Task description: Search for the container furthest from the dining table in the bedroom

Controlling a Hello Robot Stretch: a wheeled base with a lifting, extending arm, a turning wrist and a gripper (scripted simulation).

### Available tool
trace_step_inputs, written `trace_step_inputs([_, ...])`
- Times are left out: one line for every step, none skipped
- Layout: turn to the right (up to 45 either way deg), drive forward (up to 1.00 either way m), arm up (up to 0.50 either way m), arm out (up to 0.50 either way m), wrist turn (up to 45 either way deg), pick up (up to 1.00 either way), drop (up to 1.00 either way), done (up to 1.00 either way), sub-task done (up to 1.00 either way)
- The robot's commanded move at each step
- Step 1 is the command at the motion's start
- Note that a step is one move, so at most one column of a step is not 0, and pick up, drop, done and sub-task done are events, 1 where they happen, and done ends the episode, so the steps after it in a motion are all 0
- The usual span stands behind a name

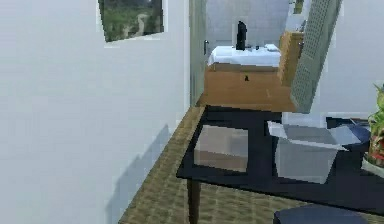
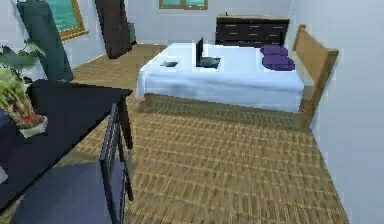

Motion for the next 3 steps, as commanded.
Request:
trace_step_inputs([0.0, 0.20, 0.00, 0.00, 0.0, 0.00, 0.00, 0.00, 0.00])
trace_step_inputs([-45.0, 0.00, 0.00, 0.00, 0.0, 0.00, 0.00, 0.00, 0.00])
trace_step_inputs([-12.0, 0.00, 0.00, 0.00, 0.0, 0.00, 0.00, 0.00, 0.00])
